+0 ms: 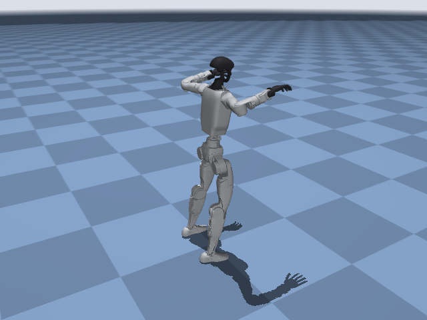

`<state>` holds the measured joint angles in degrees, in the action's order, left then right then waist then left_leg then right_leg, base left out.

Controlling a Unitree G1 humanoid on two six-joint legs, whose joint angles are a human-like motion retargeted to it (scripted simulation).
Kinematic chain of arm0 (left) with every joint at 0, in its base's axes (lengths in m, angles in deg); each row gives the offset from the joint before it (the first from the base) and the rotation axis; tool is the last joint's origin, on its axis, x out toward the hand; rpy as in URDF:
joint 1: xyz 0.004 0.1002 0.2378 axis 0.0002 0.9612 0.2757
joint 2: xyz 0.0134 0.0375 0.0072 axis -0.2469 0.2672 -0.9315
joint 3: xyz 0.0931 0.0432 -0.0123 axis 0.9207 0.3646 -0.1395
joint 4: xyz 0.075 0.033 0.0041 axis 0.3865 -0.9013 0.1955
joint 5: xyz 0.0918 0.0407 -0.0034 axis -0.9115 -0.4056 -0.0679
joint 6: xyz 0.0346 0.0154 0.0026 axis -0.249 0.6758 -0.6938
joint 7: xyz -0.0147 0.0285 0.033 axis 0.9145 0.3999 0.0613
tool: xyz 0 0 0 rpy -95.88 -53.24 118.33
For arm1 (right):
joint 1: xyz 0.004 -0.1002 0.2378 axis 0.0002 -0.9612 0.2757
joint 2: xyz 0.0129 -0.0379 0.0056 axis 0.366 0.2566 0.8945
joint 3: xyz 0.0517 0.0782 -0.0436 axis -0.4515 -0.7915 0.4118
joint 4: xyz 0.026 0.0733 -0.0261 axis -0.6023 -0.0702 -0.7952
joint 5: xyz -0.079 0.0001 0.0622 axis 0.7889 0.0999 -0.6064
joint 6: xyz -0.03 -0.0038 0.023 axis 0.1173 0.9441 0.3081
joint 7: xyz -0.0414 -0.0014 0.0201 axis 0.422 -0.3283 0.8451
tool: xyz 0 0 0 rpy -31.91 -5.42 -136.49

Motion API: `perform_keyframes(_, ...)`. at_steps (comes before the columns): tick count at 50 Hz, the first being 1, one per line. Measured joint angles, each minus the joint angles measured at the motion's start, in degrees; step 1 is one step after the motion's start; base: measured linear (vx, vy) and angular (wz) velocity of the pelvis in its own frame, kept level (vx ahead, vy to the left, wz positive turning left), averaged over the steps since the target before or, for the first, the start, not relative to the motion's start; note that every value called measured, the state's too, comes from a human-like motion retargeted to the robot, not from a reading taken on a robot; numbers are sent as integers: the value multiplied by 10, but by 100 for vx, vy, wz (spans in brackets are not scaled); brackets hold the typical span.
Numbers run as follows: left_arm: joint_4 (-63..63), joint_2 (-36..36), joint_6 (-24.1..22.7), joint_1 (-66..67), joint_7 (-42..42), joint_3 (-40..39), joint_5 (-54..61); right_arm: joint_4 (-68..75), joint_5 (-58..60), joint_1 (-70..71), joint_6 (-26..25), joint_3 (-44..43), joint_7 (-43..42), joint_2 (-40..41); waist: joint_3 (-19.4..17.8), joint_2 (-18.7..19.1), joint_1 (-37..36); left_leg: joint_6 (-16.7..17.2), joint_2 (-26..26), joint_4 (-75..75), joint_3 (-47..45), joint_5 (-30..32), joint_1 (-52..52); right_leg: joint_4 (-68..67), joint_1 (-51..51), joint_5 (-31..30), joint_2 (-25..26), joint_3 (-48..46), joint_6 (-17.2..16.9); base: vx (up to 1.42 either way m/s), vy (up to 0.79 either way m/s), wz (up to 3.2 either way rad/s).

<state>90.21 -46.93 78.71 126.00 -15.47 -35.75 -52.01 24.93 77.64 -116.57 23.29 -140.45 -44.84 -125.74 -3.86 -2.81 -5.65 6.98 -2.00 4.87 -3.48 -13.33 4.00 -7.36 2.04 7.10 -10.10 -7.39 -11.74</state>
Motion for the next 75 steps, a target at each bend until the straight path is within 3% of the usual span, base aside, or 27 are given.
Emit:
perform_keyframes(10, -2, 0, 1, -3, -3, 1, -1, 5, -1, 4, 0, 6, -1, 1, 0, 0, 0, 0, 0, 1, 2, -2, 1, -2, 2, 2, -1, -2, -1, 0, 0, 0)
perform_keyframes(15, -2, 14, 5, -39, -19, 48, 31, 11, -22, 40, -3, 48, -20, 12, -3, -3, -2, -3, 2, 4, 2, -7, 1, -3, 3, 10, -2, 1, 0, 0, 0, 0)
perform_keyframes(22, -35, 110, 15, -245, -42, 325, 137, 46, -88, 216, -16, 294, -83, 118, -13, -9, -8, -6, 4, 6, -1, -10, -3, -23, -13, 22, -4, 8, 0, 0, 0, 0)
perform_keyframes(29, -217, 330, 66, -453, -75, 613, 178, 198, -179, 317, -54, 568, -145, 360, -40, -14, -13, -11, 6, 0, 12, -11, -17, -20, -21, 28, -6, -4, 9, 0, 1, 10)
perform_keyframes(33, -316, 464, 104, -486, -98, 675, 154, 268, -191, 317, -71, 643, -157, 488, -62, -14, -8, -13, 7, -9, 21, -6, -31, -14, -30, 26, -8, -13, 9, 1, 1, 23)
perform_keyframes(38, -339, 587, 76, -467, -87, 691, 153, 274, -93, 311, -56, 687, -153, 579, -100, -14, 7, -10, 4, -25, 23, -5, -43, -13, -51, 31, -4, -12, 7, 0, 0, 0)
perform_keyframes(42, -358, 610, 63, -481, -94, 744, 118, 340, -26, 364, -58, 759, -183, 611, -150, -18, 20, -41, 6, -11, 27, -17, -53, -43, -68, 65, -3, 3, 32, 0, 0, 0)
perform_keyframes(45, -388, 593, 76, -537, -106, 808, 60, 436, -41, 440, -61, 830, -240, 620, -215, -13, 25, -80, 10, 127, 36, -92, -98, -133, -88, 129, -9, 13, 82, 3, 0, 1)
perform_keyframes(47, -411, 578, 97, -577, -111, 850, 30, 493, -99, 480, -60, 870, -280, 624, -243, -6, 21, -89, 6, 237, 37, -156, -132, -221, -111, 187, -10, 16, 112, 18, 0, -5)
perform_keyframes(50, -435, 555, 120, -593, -106, 884, 43, 513, -191, 487, -51, 884, -301, 619, -226, -7, 15, -100, 0, 306, 30, -215, -144, -294, -127, 242, -14, 14, 117, 46, -1, -9)
perform_keyframes(52, -424, 536, 116, -550, -118, 881, 110, 450, -221, 429, -44, 855, -285, 592, -163, -17, 15, -94, 0, 253, 20, -188, -120, -254, -109, 211, -18, 3, 89, 78, -2, -6)
perform_keyframes(55, -395, 526, 89, -438, -135, 851, 204, 342, -219, 299, -44, 798, -222, 549, -49, -23, 19, -72, -4, 129, 4, -27, -61, -123, -46, 48, -11, -18, 68, 95, -2, -7)
perform_keyframes(58, -407, 537, 85, -372, -101, 820, 247, 329, -203, 222, -73, 770, -153, 546, 0, -16, 2, -55, -5, 51, 11, 219, -2, -35, 19, -195, 5, -17, 83, 93, -1, -24)
perform_keyframes(60, -416, 556, 96, -342, -111, 785, 285, 370, -208, 228, -112, 817, -160, 543, -2, 0, -5, -38, 2, 21, 43, 301, 34, -12, 48, -280, 19, 6, 90, 82, 1, -43)
perform_keyframes(63, -441, 562, 92, -324, -112, 776, 279, 417, -265, 243, -117, 824, -156, 571, -7, -7, -8, 0, 13, 12, 57, 245, 29, -3, 39, -235, 26, 40, 53, 67, 0, -11)
perform_keyframes(67, -494, 555, 80, -345, -95, 772, 229, 492, -290, 310, -102, 837, -142, 599, -22, -27, -3, 16, 14, 1, 36, 154, -26, 23, -21, -151, 30, 101, 2, 55, 0, 11)
perform_keyframes(70, -535, 546, 75, -383, -59, 772, 184, 565, -248, 390, -102, 868, -149, 608, -50, -31, 3, 23, 19, -15, 57, 124, -48, 22, -58, -103, 39, 140, -5, 48, 1, 2)
perform_keyframes(72, -565, 540, 92, -436, -62, 785, 189, 607, -236, 461, -115, 896, -173, 610, -87, -29, 4, -25, 24, 57, 57, 59, -70, -60, -88, -18, 41, 135, 57, 36, 1, -6)
perform_keyframes(75, -625, 545, 141, -531, -84, 816, 214, 661, -254, 565, -138, 930, -194, 614, -175, -16, 3, -147, 30, 389, 50, -132, -164, -389, -180, 182, 49, 112, 192, 28, 1, 5)
